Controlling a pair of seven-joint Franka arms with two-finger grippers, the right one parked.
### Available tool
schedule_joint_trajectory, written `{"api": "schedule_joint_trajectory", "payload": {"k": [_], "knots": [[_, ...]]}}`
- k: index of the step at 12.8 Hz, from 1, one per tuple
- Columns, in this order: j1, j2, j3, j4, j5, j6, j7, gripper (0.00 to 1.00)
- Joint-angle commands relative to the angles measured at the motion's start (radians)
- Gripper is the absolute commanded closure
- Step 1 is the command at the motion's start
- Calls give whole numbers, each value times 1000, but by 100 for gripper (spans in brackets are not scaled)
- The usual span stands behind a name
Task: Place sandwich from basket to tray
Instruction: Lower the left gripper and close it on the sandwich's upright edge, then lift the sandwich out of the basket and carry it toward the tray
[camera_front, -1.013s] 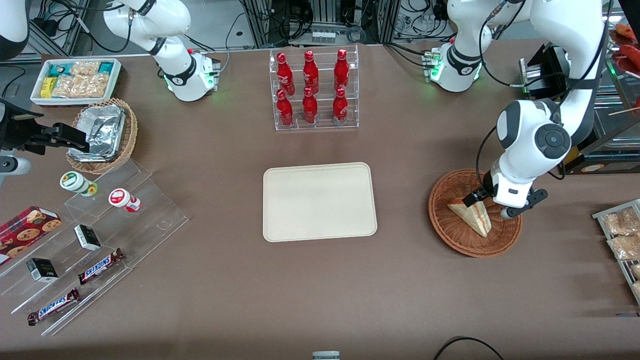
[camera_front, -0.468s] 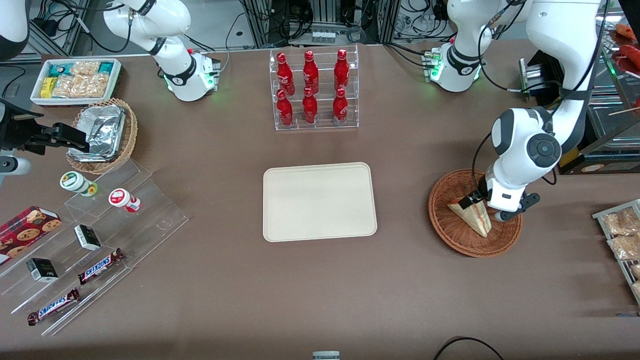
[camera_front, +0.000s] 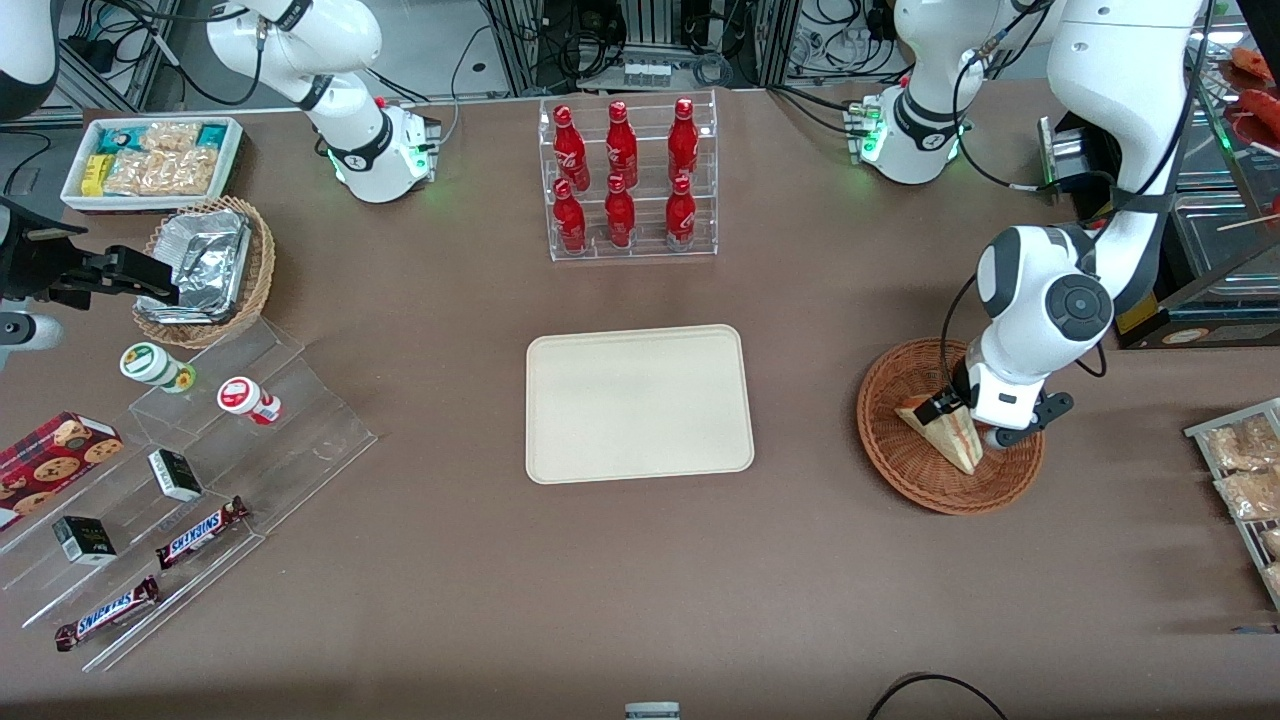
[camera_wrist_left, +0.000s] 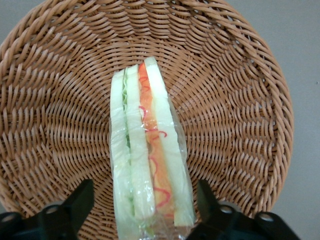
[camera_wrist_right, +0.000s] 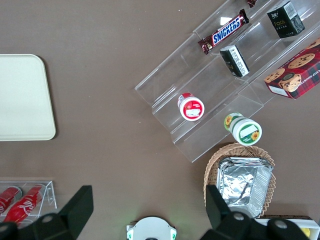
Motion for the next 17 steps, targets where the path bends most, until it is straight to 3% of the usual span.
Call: {"api": "schedule_joint_trajectory", "payload": {"k": [1, 2, 6, 13, 17], "knots": [[-4, 8, 2, 3, 14, 21, -31, 96], [-4, 6, 4, 5, 14, 17, -30, 100], [-8, -32, 2, 10, 17, -12, -25, 100], [-73, -91, -18, 345, 19, -544, -26, 100], [-72, -83, -122, 482, 14, -641, -69, 100]]}}
